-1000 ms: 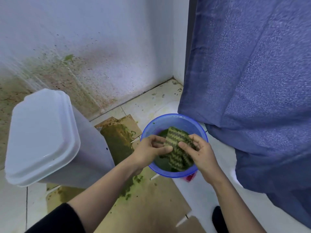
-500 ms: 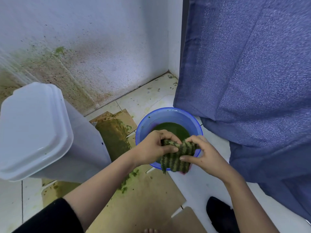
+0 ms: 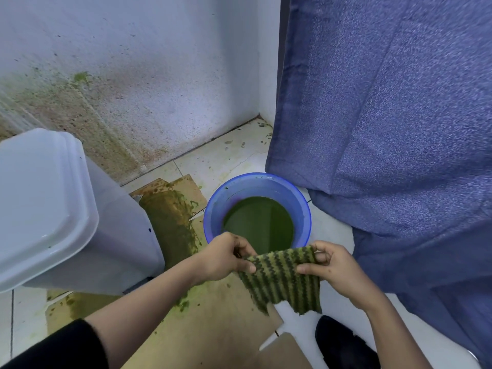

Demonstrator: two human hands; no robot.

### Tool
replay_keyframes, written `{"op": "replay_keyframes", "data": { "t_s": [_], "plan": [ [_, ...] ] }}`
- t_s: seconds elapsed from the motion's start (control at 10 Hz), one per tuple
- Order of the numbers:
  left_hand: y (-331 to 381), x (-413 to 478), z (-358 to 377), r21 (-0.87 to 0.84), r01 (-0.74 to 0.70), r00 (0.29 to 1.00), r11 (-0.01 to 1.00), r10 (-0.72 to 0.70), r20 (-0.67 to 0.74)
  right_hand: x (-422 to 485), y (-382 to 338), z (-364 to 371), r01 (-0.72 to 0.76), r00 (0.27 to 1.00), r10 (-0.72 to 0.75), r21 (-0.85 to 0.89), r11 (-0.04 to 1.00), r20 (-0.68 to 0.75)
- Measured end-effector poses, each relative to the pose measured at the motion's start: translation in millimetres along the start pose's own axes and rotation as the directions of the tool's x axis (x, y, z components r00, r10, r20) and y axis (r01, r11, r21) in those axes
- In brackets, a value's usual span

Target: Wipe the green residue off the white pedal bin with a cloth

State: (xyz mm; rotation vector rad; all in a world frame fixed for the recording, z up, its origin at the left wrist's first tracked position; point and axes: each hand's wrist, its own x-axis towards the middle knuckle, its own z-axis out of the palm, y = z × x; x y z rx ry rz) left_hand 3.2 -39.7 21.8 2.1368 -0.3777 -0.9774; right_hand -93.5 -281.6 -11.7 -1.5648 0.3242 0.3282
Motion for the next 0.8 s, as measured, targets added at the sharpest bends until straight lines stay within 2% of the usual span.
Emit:
{"op": "replay_keyframes", "data": {
  "t_s": [0.2, 0.3, 0.4, 0.5, 0.6, 0.7, 0.8],
  "plan": [
    [-26, 47, 26, -0.085, 0.161, 0.958, 0.983, -0.176, -0.226, 46, 32, 7, -0.036, 0.951, -0.005, -0.127, 0.991, -0.311],
    [-30, 64, 34, -0.066, 0.135, 0.915, 0.989, -0.150, -0.375, 64, 39, 14, -0.012, 0.899, -0.102, -0.256, 0.967, -0.426],
    [-33, 73, 45, 0.104, 0.146, 0.912, 0.984, -0.093, -0.399, 61, 51, 19, 0.003, 0.872, -0.231, -0.468, 0.884, -0.431],
    [-34, 67, 59, 0.310, 0.093, 0.987, 0.946, -0.048, -0.152, 46, 65, 20, -0.004, 0.904, -0.286, -0.677, 0.736, -0.317],
    [-35, 59, 68, 0.389, 0.060, 0.998, 0.919, -0.068, 0.007, 38, 75, 20, -0.005, 0.931, -0.257, -0.712, 0.703, -0.260],
    [-36, 56, 70, 0.421, 0.081, 0.997, 0.903, -0.078, -0.023, 35, 77, 21, 0.026, 0.936, -0.257, -0.677, 0.735, -0.242],
    [-27, 38, 77, 0.616, 0.054, 0.996, 0.786, -0.087, 0.023, 13, 84, 24, 0.027, 0.900, -0.278, -0.592, 0.805, -0.337]
  ]
}}
